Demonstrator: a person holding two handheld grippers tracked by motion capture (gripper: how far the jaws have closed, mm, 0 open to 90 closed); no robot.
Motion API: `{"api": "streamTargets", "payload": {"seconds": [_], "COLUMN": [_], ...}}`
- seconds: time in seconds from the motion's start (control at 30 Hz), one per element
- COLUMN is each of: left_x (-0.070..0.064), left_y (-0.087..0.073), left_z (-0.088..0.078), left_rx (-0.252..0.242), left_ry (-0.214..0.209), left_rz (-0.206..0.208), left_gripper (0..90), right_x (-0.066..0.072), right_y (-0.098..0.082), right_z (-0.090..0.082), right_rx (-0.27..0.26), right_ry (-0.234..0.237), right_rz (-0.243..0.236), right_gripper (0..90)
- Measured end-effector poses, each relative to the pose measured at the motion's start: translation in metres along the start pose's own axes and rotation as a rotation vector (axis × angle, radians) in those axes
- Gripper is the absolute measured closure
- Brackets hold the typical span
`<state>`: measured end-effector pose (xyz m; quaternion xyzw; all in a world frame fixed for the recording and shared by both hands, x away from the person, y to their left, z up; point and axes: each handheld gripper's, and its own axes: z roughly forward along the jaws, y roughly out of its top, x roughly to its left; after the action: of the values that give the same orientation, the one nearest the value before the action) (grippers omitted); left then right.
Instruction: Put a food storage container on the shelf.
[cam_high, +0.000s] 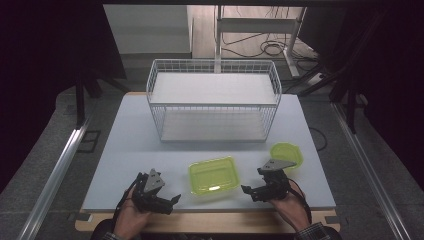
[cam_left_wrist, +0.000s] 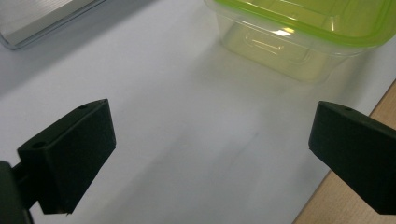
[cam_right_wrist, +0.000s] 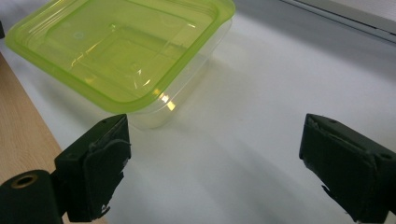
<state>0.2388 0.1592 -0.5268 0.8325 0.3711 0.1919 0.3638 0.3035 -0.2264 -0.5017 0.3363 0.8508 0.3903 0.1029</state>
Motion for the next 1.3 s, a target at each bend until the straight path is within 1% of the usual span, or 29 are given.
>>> {"api": "streamTargets", "payload": {"seconds": [0.13, 0.2, 0.23, 0.33, 0.37, 0.43, 0.53, 0.67, 0.7, 0.73, 0.77, 0.93, 0.97, 1.03, 1.2, 1.3], "left_x": [0.0, -0.001, -0.001, -0.001, -0.001, -0.001, -0.001, -0.002, -0.002, -0.002, -0.003, -0.003, -0.003, -0.003, -0.004, -0.005], "left_y": [0.0, -0.001, -0.001, -0.001, -0.001, -0.001, -0.002, -0.001, -0.001, -0.001, -0.001, -0.001, -0.001, -0.001, -0.001, -0.001], "left_z": [0.001, 0.002, 0.002, 0.002, 0.002, 0.002, 0.002, 0.002, 0.002, 0.003, 0.003, 0.003, 0.003, 0.003, 0.003, 0.003], "left_rx": [0.009, 0.014, 0.016, 0.02, 0.02, 0.02, 0.021, 0.031, 0.031, 0.031, 0.031, 0.034, 0.034, 0.036, 0.04, 0.048], "left_ry": [0.01, 0.013, 0.018, 0.027, 0.029, 0.031, 0.033, 0.036, 0.036, 0.038, 0.039, 0.04, 0.04, 0.041, 0.041, 0.042], "left_rz": [0.011, 0.016, 0.02, 0.031, 0.033, 0.033, 0.032, 0.049, 0.049, 0.052, 0.054, 0.058, 0.059, 0.063, 0.071, 0.082], "left_gripper": [0.7, 0.7, 0.7, 0.7, 0.6, 0.7, 0.7, 0.7, 0.7, 0.7, 0.7, 0.8, 0.8, 0.8, 0.9, 0.9], "right_x": [0.0, 0.001, 0.002, 0.003, 0.002, 0.0, -0.003, -0.005, -0.005, -0.008, -0.008, -0.013, -0.014, -0.016, -0.02, -0.024], "right_y": [0.003, 0.006, 0.008, 0.012, 0.014, 0.018, 0.023, 0.03, 0.03, 0.033, 0.034, 0.038, 0.039, 0.041, 0.044, 0.044], "right_z": [-0.001, 0.0, 0.001, 0.002, 0.002, 0.002, 0.003, 0.008, 0.008, 0.013, 0.015, 0.028, 0.03, 0.034, 0.042, 0.046], "right_rx": [0.002, 0.002, 0.01, 0.017, 0.014, 0.006, -0.004, 0.012, 0.012, 0.026, 0.033, 0.069, 0.073, 0.079, 0.094, 0.101], "right_ry": [0.008, -0.003, -0.007, -0.009, 0.005, 0.053, 0.1, 0.129, 0.129, 0.15, 0.161, 0.175, 0.179, 0.205, 0.234, 0.264], "right_rz": [0.024, 0.05, 0.064, 0.075, 0.088, 0.114, 0.138, 0.162, 0.162, 0.19, 0.204, 0.254, 0.266, 0.298, 0.348, 0.4], "right_gripper": [5.7, 5.8, 6.9, 12.1, 14.4, 18.3, 24.0, 32.5, 32.5, 37.6, 39.2, 48.3, 50.1, 52.4, 60.5, 64.6]}}
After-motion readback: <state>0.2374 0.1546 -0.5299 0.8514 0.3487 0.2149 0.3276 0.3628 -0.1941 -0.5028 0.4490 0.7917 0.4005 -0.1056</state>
